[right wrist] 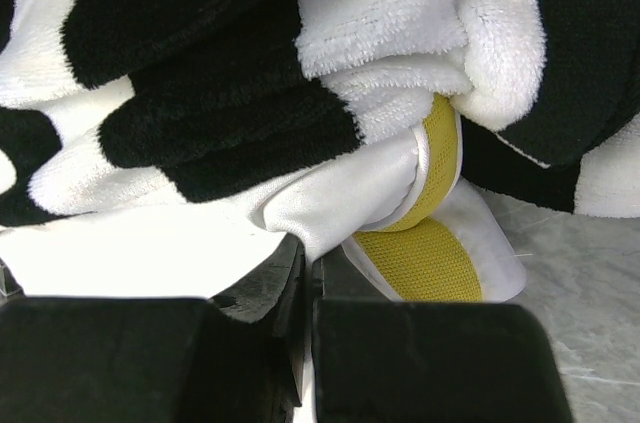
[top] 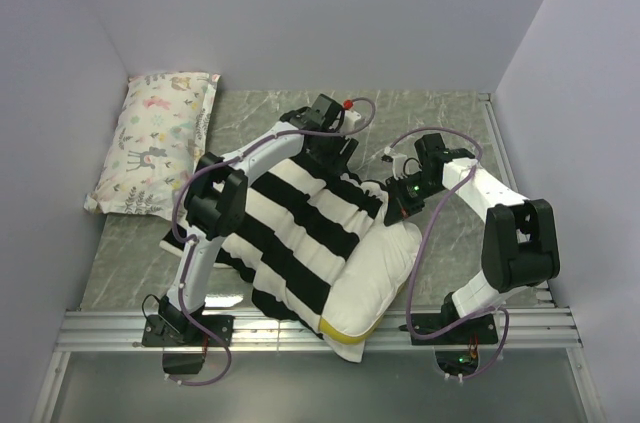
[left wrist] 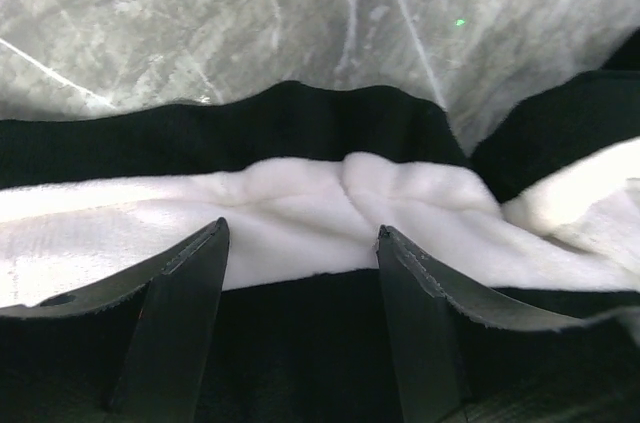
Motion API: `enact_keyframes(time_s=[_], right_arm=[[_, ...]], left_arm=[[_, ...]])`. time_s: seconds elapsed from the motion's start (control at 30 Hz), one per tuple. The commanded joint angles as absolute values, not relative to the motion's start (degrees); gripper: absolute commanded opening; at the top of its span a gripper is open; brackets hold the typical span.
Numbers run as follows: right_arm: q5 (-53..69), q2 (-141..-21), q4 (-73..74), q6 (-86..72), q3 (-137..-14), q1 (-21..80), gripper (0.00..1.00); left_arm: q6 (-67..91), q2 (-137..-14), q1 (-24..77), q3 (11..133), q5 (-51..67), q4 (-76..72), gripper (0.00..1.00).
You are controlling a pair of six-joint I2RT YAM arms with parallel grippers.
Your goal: Put the pillow into the pillowcase
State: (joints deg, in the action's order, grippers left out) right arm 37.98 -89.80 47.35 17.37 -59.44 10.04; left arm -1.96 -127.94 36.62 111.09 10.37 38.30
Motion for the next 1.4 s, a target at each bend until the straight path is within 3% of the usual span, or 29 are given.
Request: enact_keyframes(time_s=[0.0,0.23,0.37,0.5,0.53,0.83,1.07,1.37], right_arm=[[38.23,-88.77,44.30,17.49,-59.68,10.37,0.00],[37.71,-88.68,44.03,17.14,-59.68,10.37,0.00],[37.00,-88.86,43.95,17.05,-59.77,10.37,0.00],[36.74,-89.38,43.33,16.61,-59.85,10.37,0.00],[36.65,-89.56,43.24,16.35,-59.94,10.37,0.00],[37.79,-91.23,41.57,14.50,-60.91,10.37,0.00],[37.27,-90.09,41.66,14.68,-60.38,9.93,0.00],[37.53,-91.49,41.04,13.89,-60.91,8.00,0.00]], left_arm=[[-0.44,-125.68,37.00,114.87,13.97,39.19,0.67],[-1.14,-127.44,37.09,112.33,12.75,39.55,0.65],[-1.67,-128.50,37.09,111.62,13.18,41.21,0.54],[-2.55,-126.92,37.70,111.80,15.29,40.26,0.06],[-2.64,-126.39,37.97,112.14,17.29,39.91,0.01],[4.74,-119.10,48.67,112.06,33.46,35.00,0.00],[15.90,-115.76,50.45,104.16,37.18,26.82,0.00],[11.70,-113.47,51.76,99.93,44.47,29.35,0.00]])
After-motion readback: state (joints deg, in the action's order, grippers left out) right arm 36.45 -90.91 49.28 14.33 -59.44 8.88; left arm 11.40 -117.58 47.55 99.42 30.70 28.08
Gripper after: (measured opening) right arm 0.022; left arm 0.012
